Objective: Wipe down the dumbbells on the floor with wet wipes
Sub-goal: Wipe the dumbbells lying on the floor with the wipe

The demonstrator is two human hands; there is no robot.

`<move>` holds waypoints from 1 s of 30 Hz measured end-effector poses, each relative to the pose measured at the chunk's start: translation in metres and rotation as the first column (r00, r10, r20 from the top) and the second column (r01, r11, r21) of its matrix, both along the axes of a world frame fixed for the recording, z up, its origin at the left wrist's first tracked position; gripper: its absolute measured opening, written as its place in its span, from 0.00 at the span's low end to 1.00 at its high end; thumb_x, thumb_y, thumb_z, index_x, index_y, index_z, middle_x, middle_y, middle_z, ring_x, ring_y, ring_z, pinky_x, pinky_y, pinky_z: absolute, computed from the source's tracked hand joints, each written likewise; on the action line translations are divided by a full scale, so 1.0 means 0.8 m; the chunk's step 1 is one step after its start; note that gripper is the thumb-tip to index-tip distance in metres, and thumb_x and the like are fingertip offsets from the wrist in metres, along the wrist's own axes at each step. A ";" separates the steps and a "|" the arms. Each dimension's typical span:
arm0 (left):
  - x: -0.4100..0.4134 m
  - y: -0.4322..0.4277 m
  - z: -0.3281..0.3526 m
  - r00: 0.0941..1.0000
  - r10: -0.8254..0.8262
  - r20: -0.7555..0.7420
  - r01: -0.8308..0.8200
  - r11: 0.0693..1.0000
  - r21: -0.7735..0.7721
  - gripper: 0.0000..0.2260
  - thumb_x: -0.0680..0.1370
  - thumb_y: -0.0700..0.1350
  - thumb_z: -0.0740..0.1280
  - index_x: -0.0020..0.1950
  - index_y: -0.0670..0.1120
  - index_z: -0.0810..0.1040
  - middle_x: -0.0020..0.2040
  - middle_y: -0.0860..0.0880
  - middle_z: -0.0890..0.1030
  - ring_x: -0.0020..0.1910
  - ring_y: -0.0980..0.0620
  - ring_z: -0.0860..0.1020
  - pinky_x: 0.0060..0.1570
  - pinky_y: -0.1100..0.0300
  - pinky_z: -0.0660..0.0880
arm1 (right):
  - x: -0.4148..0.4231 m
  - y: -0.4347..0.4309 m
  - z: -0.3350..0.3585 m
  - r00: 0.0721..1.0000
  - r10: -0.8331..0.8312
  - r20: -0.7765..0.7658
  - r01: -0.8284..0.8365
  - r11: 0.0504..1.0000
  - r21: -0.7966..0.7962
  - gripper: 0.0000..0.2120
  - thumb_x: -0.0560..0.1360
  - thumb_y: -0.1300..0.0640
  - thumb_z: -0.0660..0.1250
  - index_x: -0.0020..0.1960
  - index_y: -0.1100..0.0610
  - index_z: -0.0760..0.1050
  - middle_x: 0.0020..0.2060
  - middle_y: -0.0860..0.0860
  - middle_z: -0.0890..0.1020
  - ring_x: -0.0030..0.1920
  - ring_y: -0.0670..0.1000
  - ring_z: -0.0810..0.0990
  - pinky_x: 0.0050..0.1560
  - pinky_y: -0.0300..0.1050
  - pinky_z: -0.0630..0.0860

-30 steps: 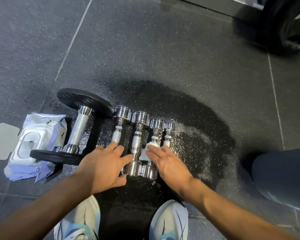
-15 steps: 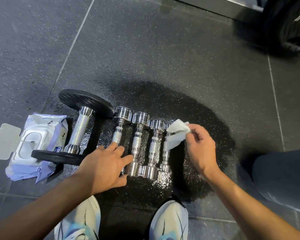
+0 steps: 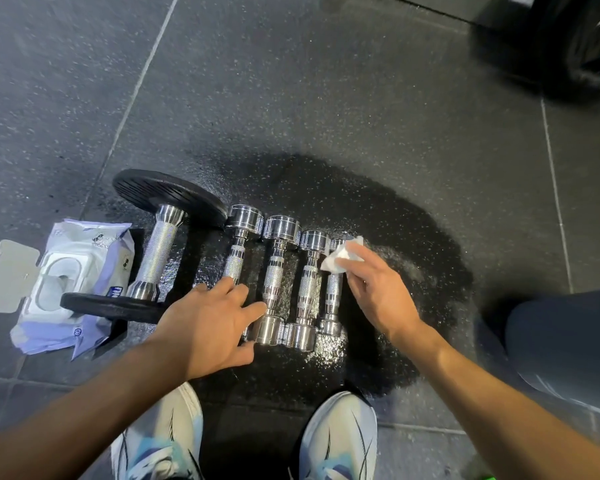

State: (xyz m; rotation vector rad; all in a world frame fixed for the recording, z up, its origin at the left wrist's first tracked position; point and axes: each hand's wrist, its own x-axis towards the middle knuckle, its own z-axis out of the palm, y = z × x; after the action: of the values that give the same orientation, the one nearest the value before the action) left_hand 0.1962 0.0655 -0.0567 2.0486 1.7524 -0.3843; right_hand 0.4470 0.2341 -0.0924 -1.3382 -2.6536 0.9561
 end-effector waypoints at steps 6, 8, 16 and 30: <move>-0.001 -0.001 -0.001 1.000 -0.012 -0.002 0.012 1.000 0.015 0.27 0.78 0.66 0.54 0.74 0.55 0.63 0.65 0.49 0.73 0.63 0.48 0.69 0.57 0.48 0.74 | 0.029 -0.023 0.006 0.967 0.253 0.020 -0.253 0.967 -0.025 0.16 0.82 0.59 0.63 0.66 0.49 0.81 0.73 0.41 0.73 0.55 0.35 0.79 0.63 0.24 0.68; -0.001 -0.001 0.000 1.000 -0.013 -0.003 0.013 1.000 0.012 0.27 0.78 0.66 0.54 0.74 0.55 0.63 0.65 0.49 0.73 0.64 0.48 0.69 0.57 0.48 0.74 | 0.031 -0.030 0.010 0.969 0.247 0.011 -0.246 0.968 -0.040 0.15 0.83 0.57 0.62 0.66 0.48 0.81 0.71 0.40 0.75 0.61 0.37 0.79 0.68 0.28 0.68; -0.001 -0.001 -0.002 1.000 -0.014 -0.007 0.014 1.000 0.005 0.27 0.79 0.66 0.54 0.75 0.55 0.62 0.66 0.49 0.71 0.65 0.48 0.68 0.58 0.48 0.73 | 0.054 -0.087 0.001 0.987 0.111 -0.117 -0.120 0.990 -0.080 0.11 0.80 0.52 0.65 0.57 0.49 0.84 0.62 0.40 0.78 0.61 0.42 0.76 0.63 0.30 0.70; -0.002 -0.002 -0.002 1.000 -0.023 -0.003 0.023 1.000 -0.002 0.27 0.79 0.65 0.54 0.75 0.55 0.61 0.66 0.49 0.71 0.65 0.48 0.68 0.60 0.48 0.73 | -0.002 -0.060 0.008 0.998 -0.034 -0.055 0.037 0.998 0.058 0.11 0.84 0.50 0.62 0.62 0.50 0.78 0.65 0.43 0.69 0.52 0.44 0.76 0.53 0.36 0.74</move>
State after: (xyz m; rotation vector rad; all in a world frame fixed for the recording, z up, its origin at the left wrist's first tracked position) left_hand 0.1948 0.0642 -0.0581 2.0695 1.7308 -0.3956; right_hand 0.4452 0.1861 -0.0859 -1.3233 -2.5887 0.8890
